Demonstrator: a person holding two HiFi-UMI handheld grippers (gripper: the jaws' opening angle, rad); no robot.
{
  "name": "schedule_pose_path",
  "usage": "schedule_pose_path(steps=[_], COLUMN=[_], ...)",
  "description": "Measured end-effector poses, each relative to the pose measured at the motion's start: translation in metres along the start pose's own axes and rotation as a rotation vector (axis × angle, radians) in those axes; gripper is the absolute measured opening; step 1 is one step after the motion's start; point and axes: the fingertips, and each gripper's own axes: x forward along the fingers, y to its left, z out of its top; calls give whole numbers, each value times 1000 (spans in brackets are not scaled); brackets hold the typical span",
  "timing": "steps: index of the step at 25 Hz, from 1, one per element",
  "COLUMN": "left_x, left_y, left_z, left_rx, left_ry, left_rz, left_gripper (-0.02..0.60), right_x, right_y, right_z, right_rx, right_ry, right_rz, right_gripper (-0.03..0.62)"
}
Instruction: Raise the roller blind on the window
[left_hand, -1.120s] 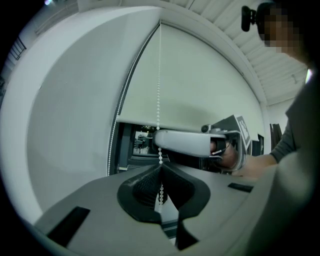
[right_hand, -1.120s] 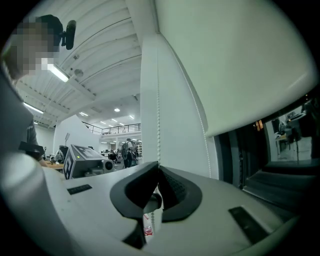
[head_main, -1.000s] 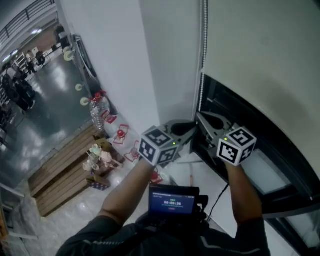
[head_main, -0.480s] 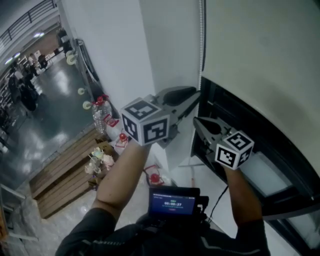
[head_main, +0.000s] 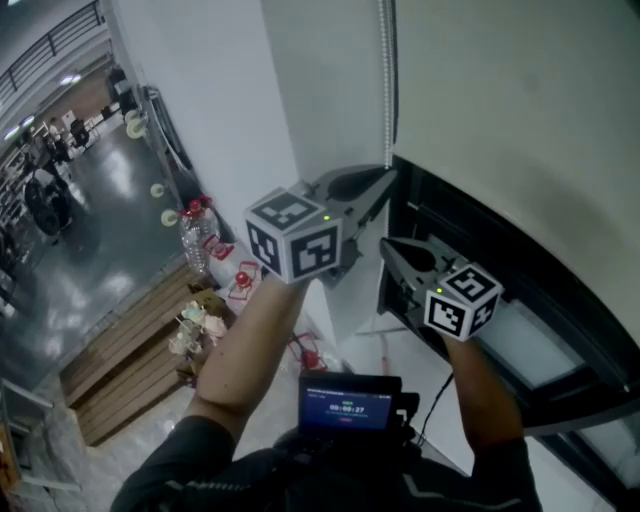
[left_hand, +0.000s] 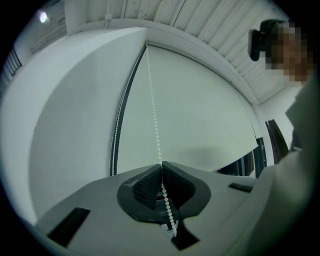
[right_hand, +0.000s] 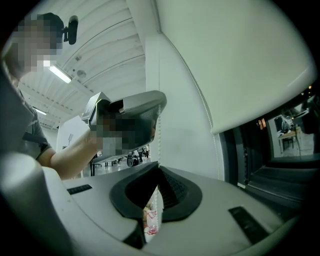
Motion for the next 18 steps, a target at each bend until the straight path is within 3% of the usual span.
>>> schedule_pose_path(steps=[5, 18], left_x=[-4, -17], left_y=[-1, -6], left_z=[-7, -86], left_rx=[12, -52], left_ry=[2, 99], left_rz=[2, 26], left_gripper=[6, 6], right_x=[3, 5], right_y=[2, -3], right_z=[-9, -87], right_rx=[1, 98], right_ry=[18, 138], right_rz=[8, -8], right_gripper=[2, 2])
